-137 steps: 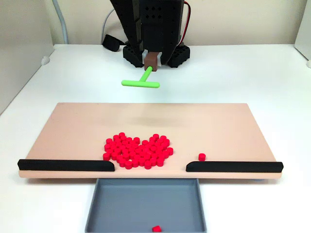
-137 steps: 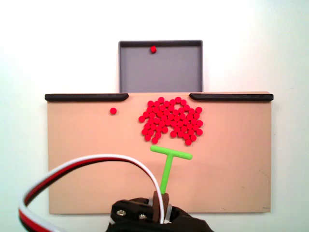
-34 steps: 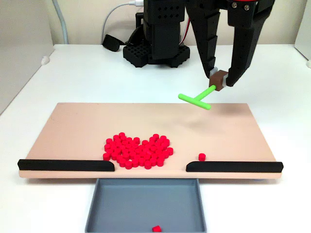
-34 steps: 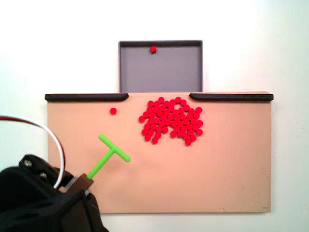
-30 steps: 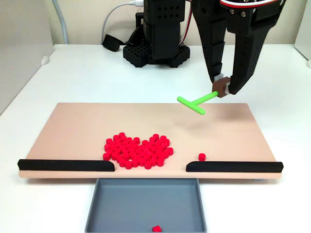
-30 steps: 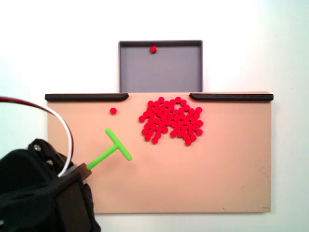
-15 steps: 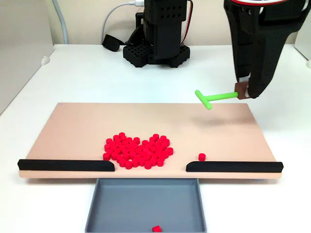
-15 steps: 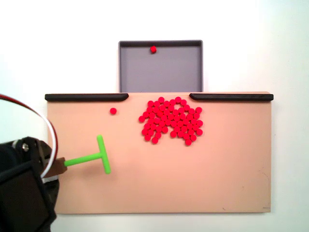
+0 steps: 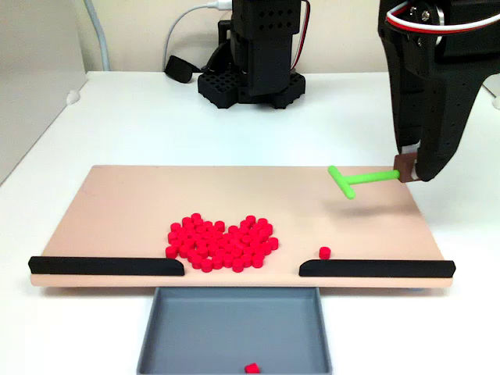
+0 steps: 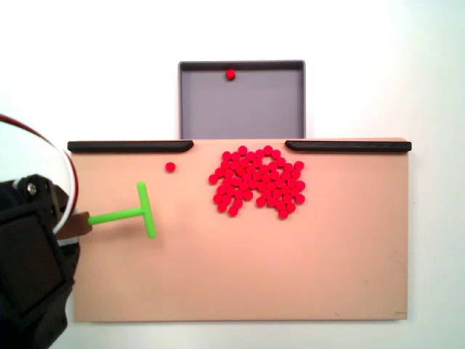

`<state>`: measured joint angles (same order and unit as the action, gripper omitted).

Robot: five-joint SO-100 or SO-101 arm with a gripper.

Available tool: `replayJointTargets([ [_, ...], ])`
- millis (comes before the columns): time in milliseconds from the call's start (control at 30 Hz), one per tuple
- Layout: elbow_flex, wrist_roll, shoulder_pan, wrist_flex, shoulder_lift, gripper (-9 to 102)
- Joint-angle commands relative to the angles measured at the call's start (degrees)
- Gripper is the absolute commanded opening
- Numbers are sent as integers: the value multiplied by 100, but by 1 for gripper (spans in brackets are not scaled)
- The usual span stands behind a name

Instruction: Gather the left side granules

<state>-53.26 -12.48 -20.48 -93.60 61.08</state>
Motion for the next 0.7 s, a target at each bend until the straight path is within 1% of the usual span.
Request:
replayJointTargets([
  [0,404,-44,53,26,-62,0],
  [533,580,-18,70,26,-396,0],
  [667,888,-26,44,26,-589,0],
])
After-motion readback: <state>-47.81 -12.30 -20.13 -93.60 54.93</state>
